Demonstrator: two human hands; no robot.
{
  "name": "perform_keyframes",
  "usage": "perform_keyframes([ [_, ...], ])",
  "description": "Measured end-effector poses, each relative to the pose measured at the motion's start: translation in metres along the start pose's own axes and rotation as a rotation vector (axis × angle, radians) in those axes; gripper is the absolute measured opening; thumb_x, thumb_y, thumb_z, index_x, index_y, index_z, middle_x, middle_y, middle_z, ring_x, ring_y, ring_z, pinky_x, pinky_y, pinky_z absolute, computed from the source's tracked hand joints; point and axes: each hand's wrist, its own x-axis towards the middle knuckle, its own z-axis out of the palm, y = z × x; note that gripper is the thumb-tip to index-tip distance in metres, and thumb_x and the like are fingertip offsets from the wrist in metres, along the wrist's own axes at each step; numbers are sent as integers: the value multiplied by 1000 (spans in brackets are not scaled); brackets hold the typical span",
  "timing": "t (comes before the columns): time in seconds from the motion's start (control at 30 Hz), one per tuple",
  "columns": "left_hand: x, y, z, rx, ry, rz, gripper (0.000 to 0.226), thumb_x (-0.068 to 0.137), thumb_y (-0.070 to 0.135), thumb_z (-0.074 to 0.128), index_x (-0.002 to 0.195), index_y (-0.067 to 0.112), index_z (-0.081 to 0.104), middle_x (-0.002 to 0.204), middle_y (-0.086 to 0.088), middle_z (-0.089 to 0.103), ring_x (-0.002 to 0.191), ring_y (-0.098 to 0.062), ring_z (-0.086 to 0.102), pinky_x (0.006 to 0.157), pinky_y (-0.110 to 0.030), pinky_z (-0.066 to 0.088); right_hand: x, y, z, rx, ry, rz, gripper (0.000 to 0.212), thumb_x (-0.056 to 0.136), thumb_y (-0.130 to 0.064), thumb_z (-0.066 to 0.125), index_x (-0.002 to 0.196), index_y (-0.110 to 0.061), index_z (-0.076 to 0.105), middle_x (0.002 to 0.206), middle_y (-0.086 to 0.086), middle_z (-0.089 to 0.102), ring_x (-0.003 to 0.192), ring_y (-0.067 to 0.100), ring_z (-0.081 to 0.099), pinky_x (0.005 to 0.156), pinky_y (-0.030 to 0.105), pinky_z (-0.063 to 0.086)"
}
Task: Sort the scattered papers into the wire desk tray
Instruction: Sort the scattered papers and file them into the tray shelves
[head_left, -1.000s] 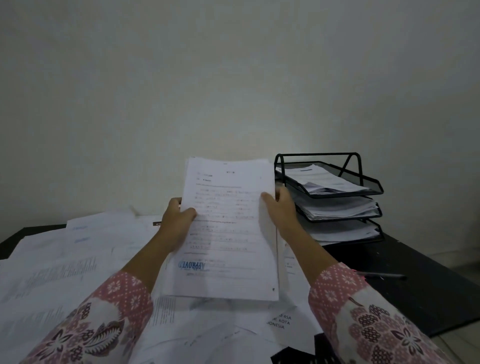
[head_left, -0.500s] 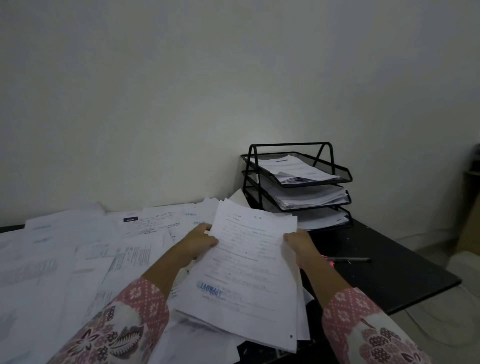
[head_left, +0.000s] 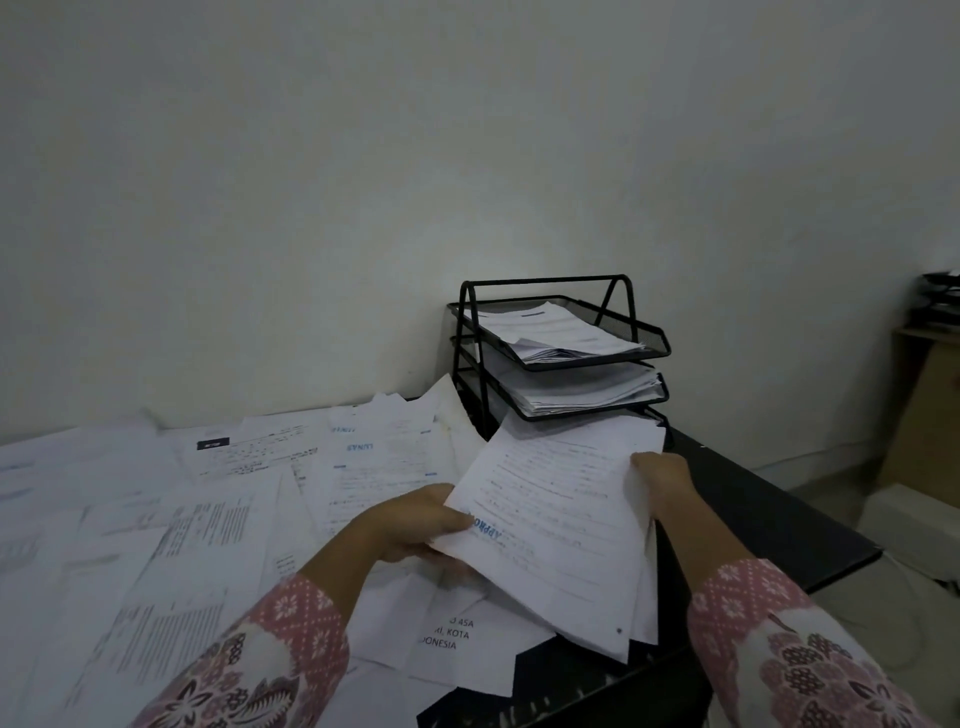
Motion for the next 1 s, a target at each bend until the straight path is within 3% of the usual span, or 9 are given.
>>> perform_keyframes([
  [0.07,10,5,6,-12,70,22,26,96,8,48,122,13,49,109,-3,58,86,-14,58,52,-18,52,8,4,-8,125,-64,57,41,91,-7,55,127,9,46,130,25,50,103,31,54,97,43,45],
  [0.2,24,15,19,-80,156,24,20,96,2,43,115,7,49,102,-8,58,70,-14,61,45,-16,47,11,1,-18,-88,-160,90,48,90,-10,60,132,7,44,135,22,46,116,35,49,102,45,39],
  [0.37,44,26,41,-232,243,26,20,94,-5,38,110,3,46,94,-10,56,72,-22,63,38,-16,43,13,0,-30,-185,-207,108,36,90,-13,59,120,6,55,114,19,58,95,31,54,84,37,45],
  [0.5,58,32,55,-367,299,43,23,92,-7,36,110,1,49,89,-9,56,70,-21,59,38,-15,44,7,-2,-38,148,-285,169,11,92,-12,57,92,-1,57,86,14,59,75,25,57,46,29,55],
  [0.63,68,39,66,-490,340,83,22,92,-7,39,109,-1,52,91,-13,60,68,-21,59,40,-18,48,-1,0,-32,280,-286,133,12,88,-21,63,91,-11,57,88,10,59,72,21,58,41,21,51],
  [0.7,69,44,72,-533,349,115,16,90,-7,45,93,4,55,82,-11,59,68,-21,58,47,-23,55,-3,4,-24,274,-298,129,13,88,-23,62,93,-13,56,86,10,59,65,19,59,40,19,46],
  [0.8,77,42,75,-448,337,157,22,87,1,52,108,7,54,93,-8,60,88,-26,63,75,-44,58,-3,10,-12,257,-318,108,4,90,-5,53,92,-3,51,71,11,53,42,12,56,34,15,37],
  [0.9,82,39,73,-80,446,213,31,96,22,47,123,6,46,121,-8,51,113,-27,52,99,-40,44,4,11,-4,217,-261,74,9,90,8,45,96,1,46,68,15,50,49,16,53,34,14,39],
  [1.0,83,33,67,293,563,279,46,100,34,37,134,4,41,143,-13,30,132,-28,29,110,-34,23,16,6,0,252,-210,50,9,91,8,46,93,-1,45,73,15,50,59,17,50,36,14,42],
])
